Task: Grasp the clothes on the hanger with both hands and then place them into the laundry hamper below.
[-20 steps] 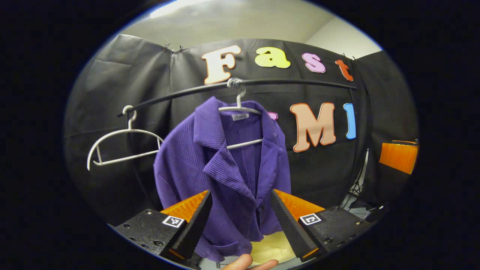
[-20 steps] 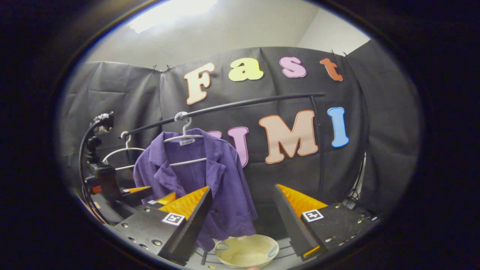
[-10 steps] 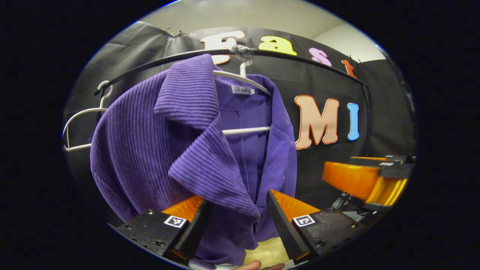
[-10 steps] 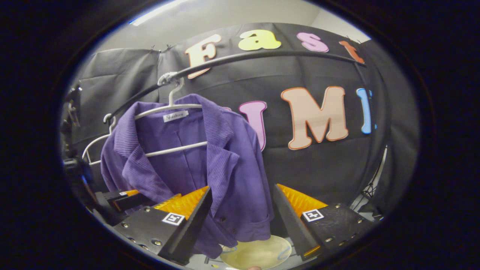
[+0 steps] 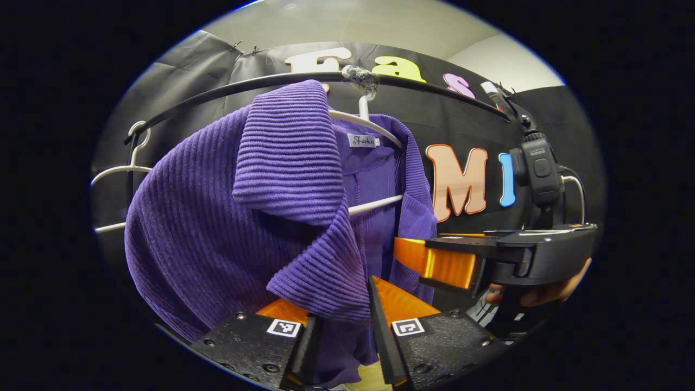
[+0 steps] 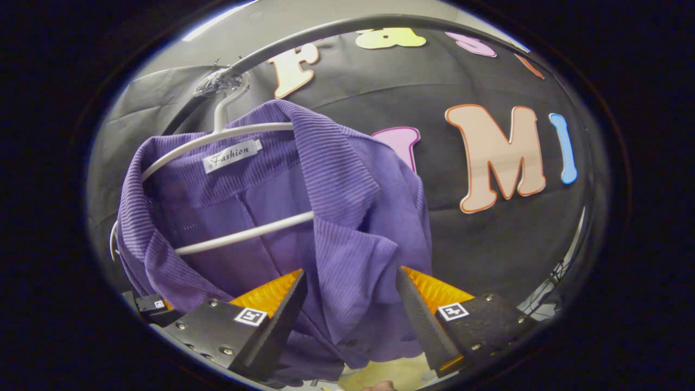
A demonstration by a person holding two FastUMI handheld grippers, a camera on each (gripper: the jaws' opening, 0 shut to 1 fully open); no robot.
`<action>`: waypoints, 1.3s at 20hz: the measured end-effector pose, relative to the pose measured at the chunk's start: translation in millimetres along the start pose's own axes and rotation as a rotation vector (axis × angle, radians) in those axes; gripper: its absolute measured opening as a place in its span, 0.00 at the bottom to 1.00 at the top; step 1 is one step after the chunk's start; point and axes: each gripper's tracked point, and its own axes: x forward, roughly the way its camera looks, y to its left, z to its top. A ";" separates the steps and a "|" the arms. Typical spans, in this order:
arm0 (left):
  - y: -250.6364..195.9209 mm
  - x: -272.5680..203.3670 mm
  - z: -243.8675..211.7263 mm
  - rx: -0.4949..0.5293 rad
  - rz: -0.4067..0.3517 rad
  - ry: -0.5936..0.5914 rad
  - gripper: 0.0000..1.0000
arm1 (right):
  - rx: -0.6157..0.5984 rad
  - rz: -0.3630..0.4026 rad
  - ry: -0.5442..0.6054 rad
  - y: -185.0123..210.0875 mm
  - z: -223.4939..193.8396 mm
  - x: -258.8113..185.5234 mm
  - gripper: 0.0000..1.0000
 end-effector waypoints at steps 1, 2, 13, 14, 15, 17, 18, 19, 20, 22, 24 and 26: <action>0.1 -0.3 -0.9 0.006 0.002 0.013 0.39 | 0.002 0.006 -0.003 2.4 2.9 6.3 0.92; 3.6 -2.6 -2.3 0.015 0.013 0.028 0.31 | 0.005 0.000 -0.003 3.8 5.3 12.1 0.93; 11.0 -67.9 10.1 -0.067 0.082 0.109 0.00 | 0.082 0.063 0.101 5.0 8.1 -43.9 0.02; 13.6 -75.5 13.7 -0.047 0.101 0.106 0.02 | 0.098 0.074 0.108 4.3 9.0 -51.3 0.01; 12.4 -84.5 20.6 -0.045 0.108 0.092 0.02 | 0.109 0.074 0.103 3.2 12.5 -56.9 0.01; 3.0 -103.8 35.4 -0.068 0.073 0.073 0.02 | 0.085 0.072 0.098 0.8 18.3 -66.0 0.02; 3.5 -111.8 43.6 -0.077 0.068 0.060 0.01 | 0.063 0.064 0.099 -0.1 19.9 -67.6 0.02; 7.6 -118.6 51.1 -0.088 0.070 0.051 0.00 | 0.051 0.047 0.093 -1.1 23.7 -68.9 0.02; 12.8 -124.8 56.1 -0.092 0.081 0.055 0.00 | 0.047 0.042 0.082 -2.7 23.4 -67.5 0.00; 24.1 -135.5 65.5 -0.096 0.101 0.075 0.02 | 0.037 0.016 0.060 -5.3 26.6 -70.9 0.01; 36.7 -143.8 77.3 -0.093 0.112 0.069 0.00 | 0.022 -0.024 0.042 -12.4 32.6 -74.4 0.00; 55.5 -149.0 92.9 -0.062 0.135 0.045 0.00 | 0.032 -0.040 0.020 -16.7 39.9 -73.9 0.01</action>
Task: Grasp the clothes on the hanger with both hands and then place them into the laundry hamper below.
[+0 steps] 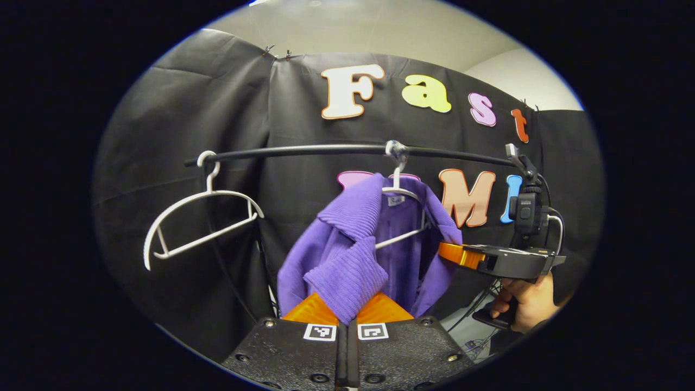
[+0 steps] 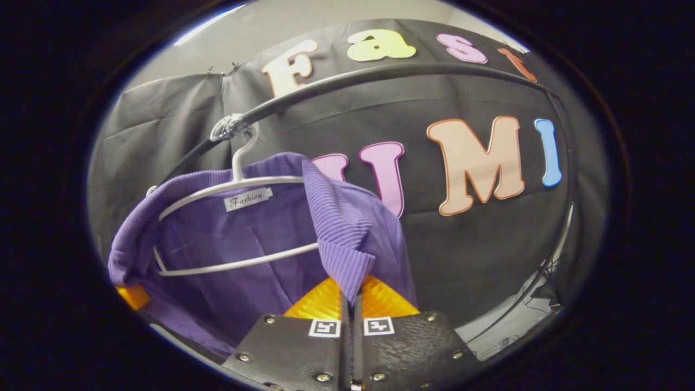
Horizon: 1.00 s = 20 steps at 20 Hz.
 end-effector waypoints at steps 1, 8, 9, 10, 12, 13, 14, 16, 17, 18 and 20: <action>11.1 -1.1 5.9 0.015 0.016 -0.007 0.00 | 0.008 -0.019 -0.007 -3.3 2.2 3.1 0.01; 95.2 18.5 51.6 0.100 0.131 -0.074 0.00 | 0.066 -0.124 -0.018 -21.5 22.5 33.8 0.00; 101.8 23.7 54.5 0.088 0.127 -0.065 0.00 | 0.069 -0.128 -0.028 -22.7 26.8 38.4 0.02; 109.0 27.6 55.4 0.076 0.125 -0.051 0.00 | 0.071 -0.132 -0.042 -24.7 32.2 42.2 0.02; 136.2 40.3 65.2 0.111 0.175 -0.079 0.00 | 0.067 -0.148 -0.074 -29.8 42.5 49.4 0.02; 148.4 48.9 71.7 0.144 0.197 -0.109 0.00 | 0.072 -0.153 -0.087 -31.7 46.9 56.6 0.02; 153.4 57.4 71.7 0.160 0.206 -0.120 0.00 | 0.076 -0.161 -0.095 -34.0 49.3 63.7 0.02; 141.5 76.0 64.5 0.157 0.166 -0.128 0.01 | 0.085 -0.187 -0.101 -41.1 45.6 74.2 0.01; 141.5 83.7 58.4 0.158 0.153 -0.121 0.01 | 0.079 -0.202 -0.114 -44.9 47.5 78.7 0.01; 138.7 91.7 55.2 0.152 0.134 -0.114 0.00 | 0.077 -0.214 -0.124 -49.5 49.2 83.8 0.02; 137.1 108.4 54.1 0.123 0.105 -0.115 0.00 | 0.093 -0.237 -0.152 -57.1 53.8 89.9 0.02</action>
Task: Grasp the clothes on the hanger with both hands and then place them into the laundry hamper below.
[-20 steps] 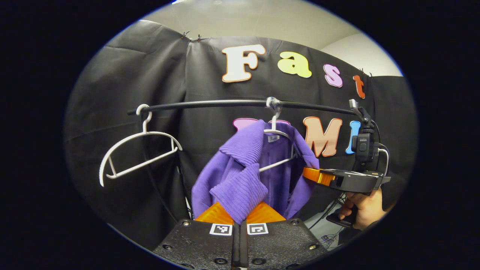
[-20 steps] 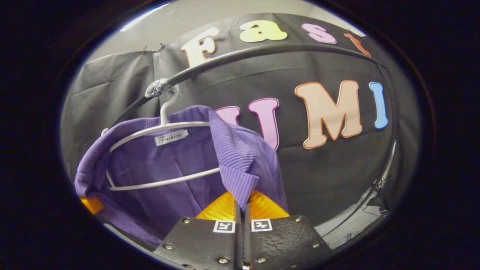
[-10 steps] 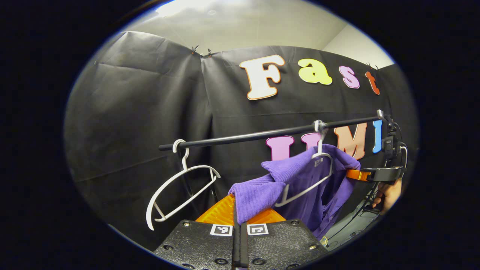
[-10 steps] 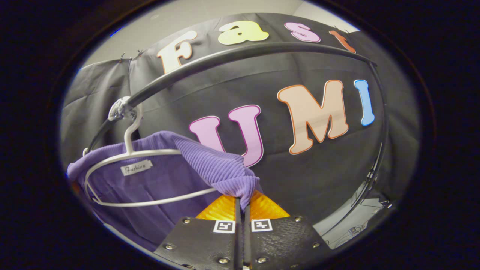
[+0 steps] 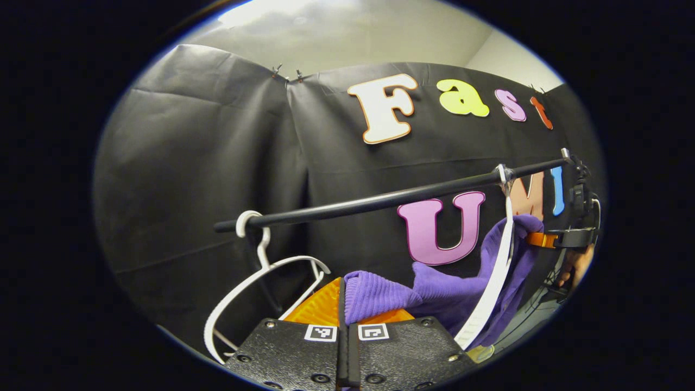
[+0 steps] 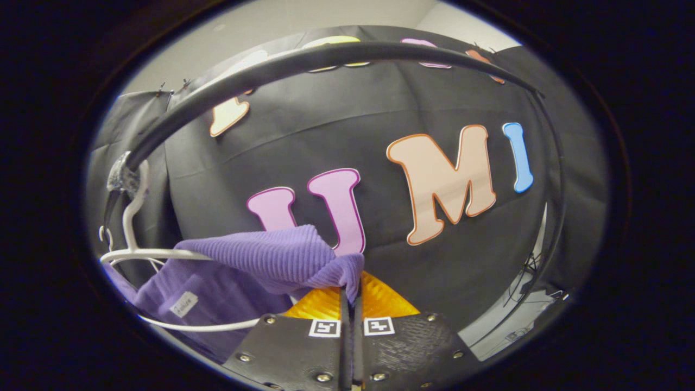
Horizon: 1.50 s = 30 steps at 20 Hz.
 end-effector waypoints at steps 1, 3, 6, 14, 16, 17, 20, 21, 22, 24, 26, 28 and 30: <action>0.9 5.4 -2.6 -0.020 -0.011 -0.001 0.00 | 0.010 -0.016 -0.026 -3.7 5.0 5.3 0.02; 3.2 16.3 -7.1 -0.062 -0.029 0.001 0.01 | 0.027 -0.033 -0.073 -5.1 11.6 15.1 0.00; -2.3 40.2 -13.3 -0.100 -0.076 0.004 0.00 | 0.031 -0.079 -0.120 -13.1 18.0 30.7 0.01; -25.1 63.0 -31.4 -0.086 -0.165 -0.037 0.00 | 0.057 -0.134 -0.073 -32.5 -19.0 69.0 0.02; -22.0 67.4 -42.0 -0.120 -0.171 -0.009 0.00 | 0.067 -0.144 -0.047 -37.3 -32.2 75.3 0.02; -18.7 70.6 -50.3 -0.121 -0.170 0.006 0.00 | 0.073 -0.139 -0.018 -38.1 -43.3 78.2 0.02; -17.5 76.3 -79.7 -0.140 -0.167 0.061 0.00 | 0.046 -0.159 0.024 -44.9 -71.0 77.9 0.02; -16.3 73.7 -90.2 -0.151 -0.165 0.078 0.00 | 0.037 -0.167 0.038 -46.8 -83.4 75.2 0.02; -14.3 72.6 -101.0 -0.162 -0.161 0.096 0.00 | 0.033 -0.170 0.061 -47.9 -96.0 71.3 0.02; -10.4 70.6 -125.6 -0.167 -0.142 0.130 0.00 | 0.025 -0.169 0.100 -49.4 -118.4 61.9 0.02; -6.4 63.5 -154.6 -0.170 -0.123 0.187 0.00 | -0.002 -0.162 0.131 -50.7 -136.2 51.9 0.02; -5.1 55.6 -173.9 -0.179 -0.111 0.222 0.01 | -0.031 -0.150 0.153 -50.3 -148.1 40.1 0.02; -1.2 43.8 -185.6 -0.176 -0.096 0.244 0.01 | -0.040 -0.138 0.169 -49.1 -156.2 28.0 0.02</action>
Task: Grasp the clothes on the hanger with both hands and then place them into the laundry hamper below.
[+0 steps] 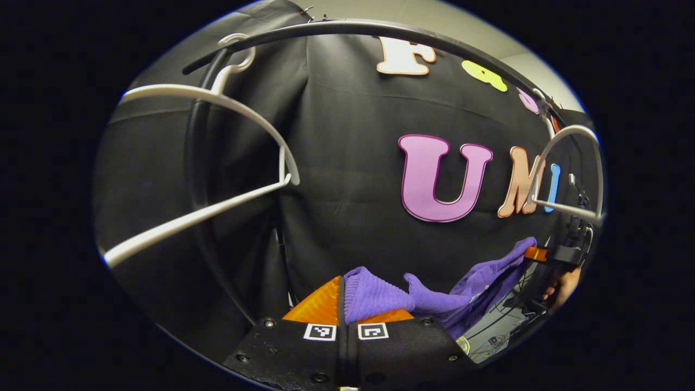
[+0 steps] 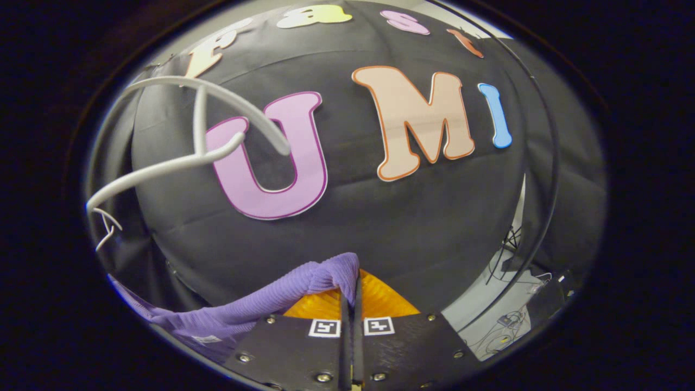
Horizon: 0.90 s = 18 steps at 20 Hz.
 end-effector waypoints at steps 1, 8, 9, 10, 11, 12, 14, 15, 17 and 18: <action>1.6 -5.7 -6.4 -0.008 0.007 0.009 0.01 | 0.001 0.010 0.009 1.2 -5.9 -6.3 0.02; -4.8 -68.3 -35.9 -0.021 0.028 0.049 0.01 | -0.030 0.067 0.045 -7.7 -34.1 -71.1 0.02; -10.2 -80.2 -36.8 -0.027 0.027 0.046 0.01 | -0.037 0.078 0.046 -10.3 -36.4 -83.0 0.02; -15.4 -91.8 -36.8 -0.028 0.023 0.045 0.01 | -0.039 0.089 0.048 -13.5 -37.8 -95.6 0.02; -21.4 -104.0 -36.1 -0.024 0.021 0.039 0.01 | -0.039 0.098 0.049 -17.0 -39.0 -108.5 0.02; -27.7 -114.8 -34.1 -0.019 0.017 0.032 0.00 | -0.038 0.107 0.048 -21.3 -38.8 -121.4 0.02; -41.9 -133.4 -29.8 -0.013 0.008 0.017 0.01 | -0.035 0.129 0.041 -28.7 -37.6 -147.6 0.02; -49.9 -142.7 -27.2 -0.013 0.002 0.009 0.00 | -0.020 0.148 0.036 -30.5 -36.1 -160.4 0.02; -64.7 -158.7 -22.9 -0.004 -0.008 -0.011 0.01 | 0.010 0.171 0.026 -37.3 -31.1 -185.5 0.01; -73.0 -165.7 -19.8 0.003 -0.013 -0.018 0.00 | 0.012 0.181 0.012 -40.4 -25.5 -197.9 0.02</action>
